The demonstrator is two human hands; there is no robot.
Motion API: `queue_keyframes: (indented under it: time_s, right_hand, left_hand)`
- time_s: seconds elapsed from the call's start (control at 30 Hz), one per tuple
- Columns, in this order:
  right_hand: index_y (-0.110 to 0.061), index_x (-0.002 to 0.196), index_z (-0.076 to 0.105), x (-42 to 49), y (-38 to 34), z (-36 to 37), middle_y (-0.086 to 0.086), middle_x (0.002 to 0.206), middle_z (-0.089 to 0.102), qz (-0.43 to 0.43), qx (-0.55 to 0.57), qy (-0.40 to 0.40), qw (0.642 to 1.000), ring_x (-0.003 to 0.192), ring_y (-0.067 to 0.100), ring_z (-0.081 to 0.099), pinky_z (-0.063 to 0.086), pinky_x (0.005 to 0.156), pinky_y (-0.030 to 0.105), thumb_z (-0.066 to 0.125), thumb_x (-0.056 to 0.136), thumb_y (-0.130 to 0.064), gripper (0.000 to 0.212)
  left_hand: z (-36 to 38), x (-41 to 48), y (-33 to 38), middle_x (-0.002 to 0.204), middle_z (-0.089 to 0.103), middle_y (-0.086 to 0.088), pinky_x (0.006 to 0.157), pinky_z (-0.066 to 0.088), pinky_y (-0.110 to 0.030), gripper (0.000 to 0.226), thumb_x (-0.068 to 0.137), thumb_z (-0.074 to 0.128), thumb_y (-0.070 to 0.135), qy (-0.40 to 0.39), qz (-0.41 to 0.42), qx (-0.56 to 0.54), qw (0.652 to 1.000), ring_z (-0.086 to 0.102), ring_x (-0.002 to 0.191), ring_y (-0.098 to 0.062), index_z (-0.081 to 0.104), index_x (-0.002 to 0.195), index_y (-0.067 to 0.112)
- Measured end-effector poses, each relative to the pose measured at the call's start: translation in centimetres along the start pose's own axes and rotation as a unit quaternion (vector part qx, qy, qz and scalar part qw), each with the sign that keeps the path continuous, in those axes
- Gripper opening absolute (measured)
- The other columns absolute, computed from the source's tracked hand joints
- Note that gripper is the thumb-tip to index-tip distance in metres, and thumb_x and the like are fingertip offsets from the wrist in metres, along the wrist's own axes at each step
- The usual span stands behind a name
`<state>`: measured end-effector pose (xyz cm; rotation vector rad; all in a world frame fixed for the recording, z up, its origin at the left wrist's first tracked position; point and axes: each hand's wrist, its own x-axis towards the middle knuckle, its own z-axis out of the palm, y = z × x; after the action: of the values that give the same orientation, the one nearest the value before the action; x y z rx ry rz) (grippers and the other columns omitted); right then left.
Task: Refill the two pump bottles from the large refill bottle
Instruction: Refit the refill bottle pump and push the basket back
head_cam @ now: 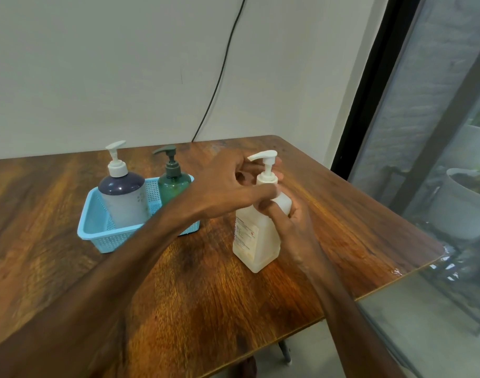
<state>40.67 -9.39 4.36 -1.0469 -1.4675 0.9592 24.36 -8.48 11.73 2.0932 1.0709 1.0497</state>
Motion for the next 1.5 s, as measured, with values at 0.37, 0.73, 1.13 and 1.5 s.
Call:
queue_keyframes:
  time_s: [0.37, 0.73, 1.13, 1.5]
  right_hand:
    - [-0.026, 0.125, 0.063, 0.1, 0.2, -0.1, -0.004, 0.107, 0.075, 0.001, 0.013, -0.006, 1.000, 0.094, 0.014, 0.074, 0.059, 0.073, 0.030, 0.067, 0.073, -0.055, 0.060]
    - [-0.031, 0.131, 0.060, 0.2, 0.4, 0.1, -0.010, 0.111, 0.074, 0.007, 0.010, -0.013, 1.000, 0.097, 0.010, 0.073, 0.059, 0.075, 0.029, 0.065, 0.070, -0.063, 0.070]
    - [-0.031, 0.130, 0.059, 0.0, 0.3, 0.1, -0.007, 0.110, 0.074, -0.008, 0.011, -0.020, 1.000, 0.098, 0.012, 0.072, 0.060, 0.076, 0.030, 0.063, 0.072, -0.059, 0.065]
    - [-0.025, 0.129, 0.061, 0.3, 0.1, -0.5, -0.004, 0.112, 0.073, -0.006, -0.004, -0.017, 1.000, 0.099, 0.014, 0.072, 0.059, 0.079, 0.035, 0.065, 0.071, -0.059, 0.067]
  left_hand:
    - [-1.0, 0.0, -0.4, 0.111, 0.077, 0.015, 0.086, 0.058, -0.018, 0.041, 0.086, 0.081, 0.014, -0.044, -0.026, -0.048, 0.998, 0.071, 0.105, 0.000, 0.069, 0.123, 0.027]
    - [-1.4, 0.3, -0.3, 0.095, 0.077, 0.017, 0.075, 0.055, -0.017, 0.029, 0.078, 0.087, 0.033, 0.012, -0.005, 0.004, 1.000, 0.071, 0.090, 0.001, 0.075, 0.104, 0.036]
    - [-0.2, 0.1, 0.2, 0.066, 0.070, 0.016, 0.054, 0.040, -0.009, 0.015, 0.076, 0.085, 0.051, 0.065, 0.054, 0.106, 0.991, 0.062, 0.064, 0.000, 0.076, 0.079, 0.039]
    - [-0.7, 1.3, 0.0, 0.067, 0.069, 0.002, 0.057, 0.043, -0.034, 0.017, 0.090, 0.078, 0.036, -0.028, 0.107, 0.129, 0.986, 0.059, 0.063, -0.018, 0.082, 0.084, 0.021]
